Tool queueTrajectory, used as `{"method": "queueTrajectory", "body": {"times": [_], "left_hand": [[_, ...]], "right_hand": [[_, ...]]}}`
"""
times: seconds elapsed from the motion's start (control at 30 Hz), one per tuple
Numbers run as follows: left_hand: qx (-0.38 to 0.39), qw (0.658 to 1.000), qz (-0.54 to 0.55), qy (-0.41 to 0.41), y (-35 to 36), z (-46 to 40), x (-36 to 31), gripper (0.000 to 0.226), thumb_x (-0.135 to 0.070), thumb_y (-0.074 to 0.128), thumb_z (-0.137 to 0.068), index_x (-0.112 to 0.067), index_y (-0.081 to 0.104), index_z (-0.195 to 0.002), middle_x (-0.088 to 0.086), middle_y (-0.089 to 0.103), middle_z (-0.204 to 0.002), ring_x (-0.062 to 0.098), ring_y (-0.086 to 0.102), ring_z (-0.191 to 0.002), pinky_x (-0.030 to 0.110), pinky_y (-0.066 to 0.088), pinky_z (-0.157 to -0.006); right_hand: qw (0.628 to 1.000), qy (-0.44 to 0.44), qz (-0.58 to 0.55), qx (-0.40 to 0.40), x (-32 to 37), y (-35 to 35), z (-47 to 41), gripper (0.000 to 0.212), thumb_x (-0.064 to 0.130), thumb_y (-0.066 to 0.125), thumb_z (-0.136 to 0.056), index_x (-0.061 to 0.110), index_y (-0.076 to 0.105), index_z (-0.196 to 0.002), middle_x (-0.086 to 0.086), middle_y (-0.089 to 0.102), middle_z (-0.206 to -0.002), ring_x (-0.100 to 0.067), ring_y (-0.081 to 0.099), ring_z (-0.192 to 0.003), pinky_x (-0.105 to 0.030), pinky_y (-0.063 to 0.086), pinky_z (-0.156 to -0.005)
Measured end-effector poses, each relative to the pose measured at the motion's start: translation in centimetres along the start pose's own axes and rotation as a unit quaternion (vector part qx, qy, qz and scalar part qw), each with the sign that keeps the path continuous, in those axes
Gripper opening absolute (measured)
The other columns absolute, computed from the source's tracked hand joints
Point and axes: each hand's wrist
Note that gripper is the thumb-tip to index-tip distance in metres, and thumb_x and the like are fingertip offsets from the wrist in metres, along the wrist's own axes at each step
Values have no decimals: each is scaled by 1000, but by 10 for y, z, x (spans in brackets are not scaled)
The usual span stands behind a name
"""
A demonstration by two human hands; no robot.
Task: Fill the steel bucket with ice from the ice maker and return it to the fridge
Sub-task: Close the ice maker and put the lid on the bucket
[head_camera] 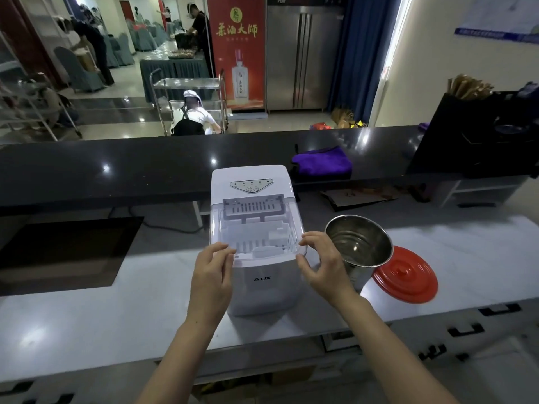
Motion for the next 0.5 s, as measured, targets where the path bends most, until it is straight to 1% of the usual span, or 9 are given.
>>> {"method": "queueTrajectory", "body": {"times": [0.1,0.23,0.3,0.37,0.43,0.5], "left_hand": [[-5,1000,-15,-21,1,-11,-15,22,-14,53,-105,-11,74,-109,-1,67,-109,13,54,-106,31,46,-96],[12,999,27,-26,11,-24,-44,24,-17,47,-106,-15,71,-110,-3,67,-111,14,57,-106,27,46,-93],[4,999,49,-18,19,-28,-64,23,-17,49,-106,-14,71,-111,-2,66,-113,13,57,-107,27,47,-94],[-1,997,72,-10,32,-32,-86,20,-17,51,-106,-15,69,-112,-3,66,-112,12,58,-105,28,50,-94],[2,996,88,14,46,-35,-106,16,-15,53,-105,-16,68,-111,-6,64,-109,10,58,-102,28,51,-91],[16,993,114,40,62,-39,-126,17,-10,54,-104,-14,68,-112,-6,65,-106,6,57,-99,24,49,-86]], "right_hand": [[1000,20,-8,2,2,-9,-7,22,6,69,-92,12,64,-113,2,61,-113,-14,62,-106,-35,57,-92],[999,40,-11,-17,3,-27,-14,19,10,66,-94,17,63,-111,6,63,-107,-9,63,-96,-26,55,-81],[999,47,-11,-25,-2,-37,-17,19,12,65,-93,16,64,-112,6,64,-106,-7,63,-95,-26,54,-81],[998,56,-8,-30,-12,-48,-20,20,10,66,-94,14,64,-114,4,65,-105,-11,64,-94,-29,55,-82],[997,65,-6,-35,-24,-61,-24,21,9,67,-95,15,65,-114,3,66,-105,-11,65,-95,-30,56,-83],[997,66,-2,-51,-37,-75,-29,21,7,68,-94,14,66,-113,4,67,-105,-10,65,-94,-28,54,-85]]}}
Point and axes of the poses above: each hand's wrist, its own z-axis away from the middle knuckle, its own y-axis out of the palm, x = y × z
